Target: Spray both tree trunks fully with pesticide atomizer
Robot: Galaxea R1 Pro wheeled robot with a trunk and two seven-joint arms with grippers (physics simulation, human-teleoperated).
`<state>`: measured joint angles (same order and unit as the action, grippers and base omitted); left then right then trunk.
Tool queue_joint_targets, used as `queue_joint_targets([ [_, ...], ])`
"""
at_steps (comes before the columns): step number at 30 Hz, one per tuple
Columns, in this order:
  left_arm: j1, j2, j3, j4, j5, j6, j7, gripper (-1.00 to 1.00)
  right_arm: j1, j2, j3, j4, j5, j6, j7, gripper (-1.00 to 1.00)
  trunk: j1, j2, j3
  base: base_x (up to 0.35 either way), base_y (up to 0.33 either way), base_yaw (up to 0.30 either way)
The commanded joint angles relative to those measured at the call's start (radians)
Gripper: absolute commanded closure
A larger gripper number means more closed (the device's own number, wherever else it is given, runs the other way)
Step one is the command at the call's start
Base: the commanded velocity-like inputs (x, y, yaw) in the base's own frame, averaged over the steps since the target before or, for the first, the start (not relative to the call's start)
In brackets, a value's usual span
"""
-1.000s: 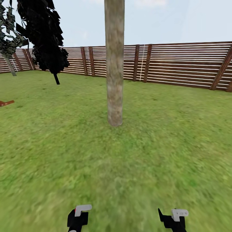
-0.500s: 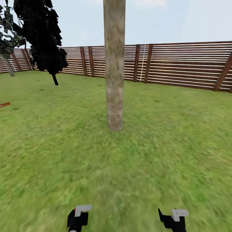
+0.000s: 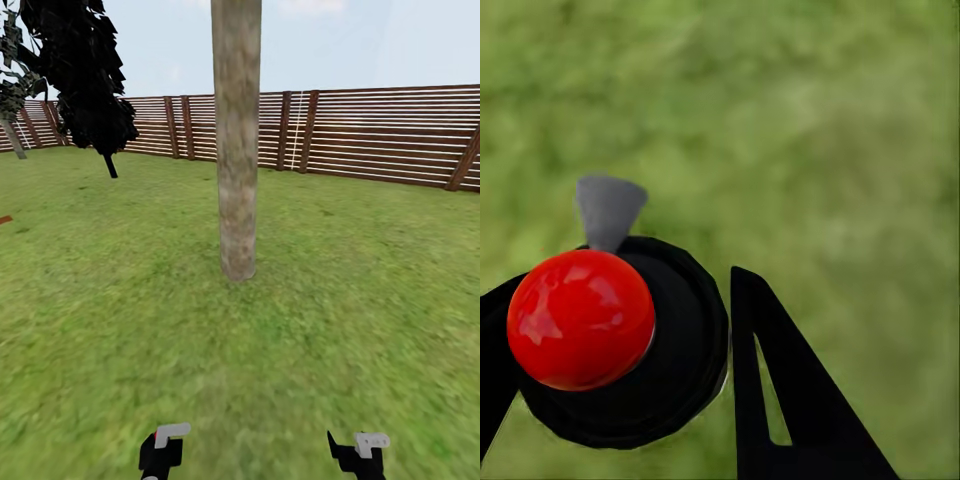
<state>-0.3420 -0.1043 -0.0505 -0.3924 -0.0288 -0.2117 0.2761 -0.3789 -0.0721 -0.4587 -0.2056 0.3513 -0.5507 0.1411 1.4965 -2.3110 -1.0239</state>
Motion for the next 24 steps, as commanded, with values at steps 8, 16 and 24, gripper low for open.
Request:
queue_joint_targets([
  [8,0.0,0.0,0.0,0.0,0.0,0.0,0.0,1.0,0.0,0.0,0.0,0.0,0.0,0.0,0.0,-1.0,0.0,0.0,0.0,0.339,0.0,0.0],
  [16,0.0,0.0,0.0,0.0,0.0,0.0,0.0,1.0,0.0,0.0,0.0,0.0,0.0,0.0,0.0,-1.0,0.0,0.0,0.0,0.339,0.0,0.0],
  [24,0.0,0.001,0.0,0.001,0.001,0.0,0.0,1.0,0.0,0.0,0.0,0.0,0.0,0.0,0.0,-1.0,0.0,0.0,0.0,0.339,0.0,0.0],
])
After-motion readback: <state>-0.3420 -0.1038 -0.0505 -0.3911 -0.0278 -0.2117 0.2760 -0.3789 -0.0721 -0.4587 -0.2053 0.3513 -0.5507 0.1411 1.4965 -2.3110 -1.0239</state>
